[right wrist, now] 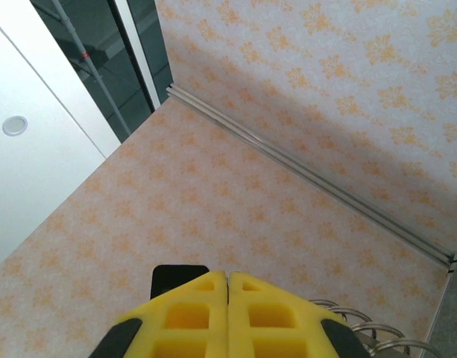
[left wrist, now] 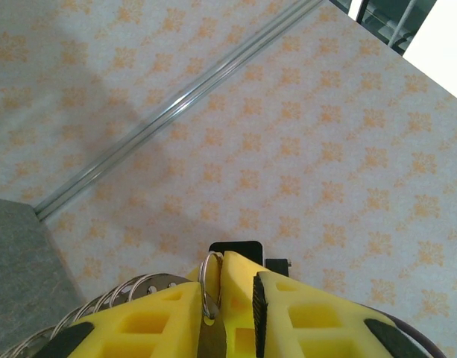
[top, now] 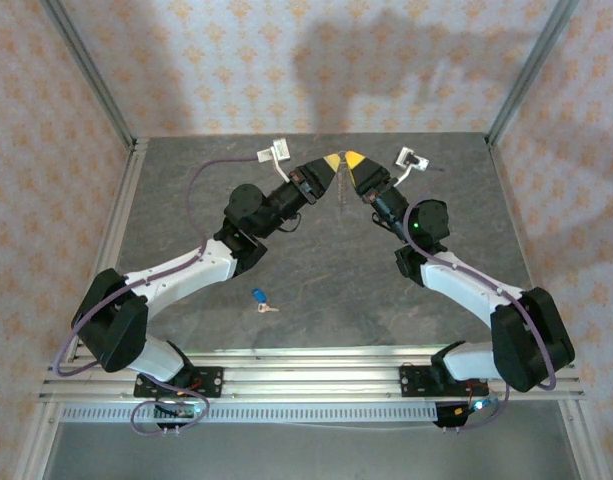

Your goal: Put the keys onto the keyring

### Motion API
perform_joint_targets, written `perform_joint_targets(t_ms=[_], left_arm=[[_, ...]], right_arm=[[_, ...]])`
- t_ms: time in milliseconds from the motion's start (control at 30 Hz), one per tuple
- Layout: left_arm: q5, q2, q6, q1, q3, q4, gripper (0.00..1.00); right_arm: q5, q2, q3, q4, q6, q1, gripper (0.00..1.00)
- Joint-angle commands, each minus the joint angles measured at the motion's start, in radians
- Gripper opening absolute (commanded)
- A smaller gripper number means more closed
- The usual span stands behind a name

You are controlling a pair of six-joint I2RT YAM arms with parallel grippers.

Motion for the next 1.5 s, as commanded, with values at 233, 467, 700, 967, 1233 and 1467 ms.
perform_joint_targets(t_ms=[233,467,700,967,1233,1467], left_arm=[[-0.016,0.009,0.018,-0.008,0.026,0.021,0.32],[-0.007,0.015,0.02,-0.008,0.034,0.021,0.2],[0.001,0.023,0.019,-0.008,0.043,0.021,0.13],[0.008,0.027,0.017,-0.008,0.047,0.022,0.06],[0.005,0.022,0.02,-0.008,0.043,0.015,0.0],[0.009,-0.001,0.055,-0.008,0.028,-0.004,0.0]], right_arm=[[-0.033,0.0,0.027,0.06,-0.001,0.017,0.0],[-0.039,0.0,0.027,0.054,-0.001,0.017,0.0],[-0.05,-0.002,0.03,0.047,-0.001,0.017,0.0],[-0.048,-0.001,0.03,0.038,-0.006,0.017,0.0],[-0.044,-0.008,0.034,0.016,-0.016,0.016,0.0],[-0.012,-0.039,0.035,-0.064,-0.048,0.017,0.05]])
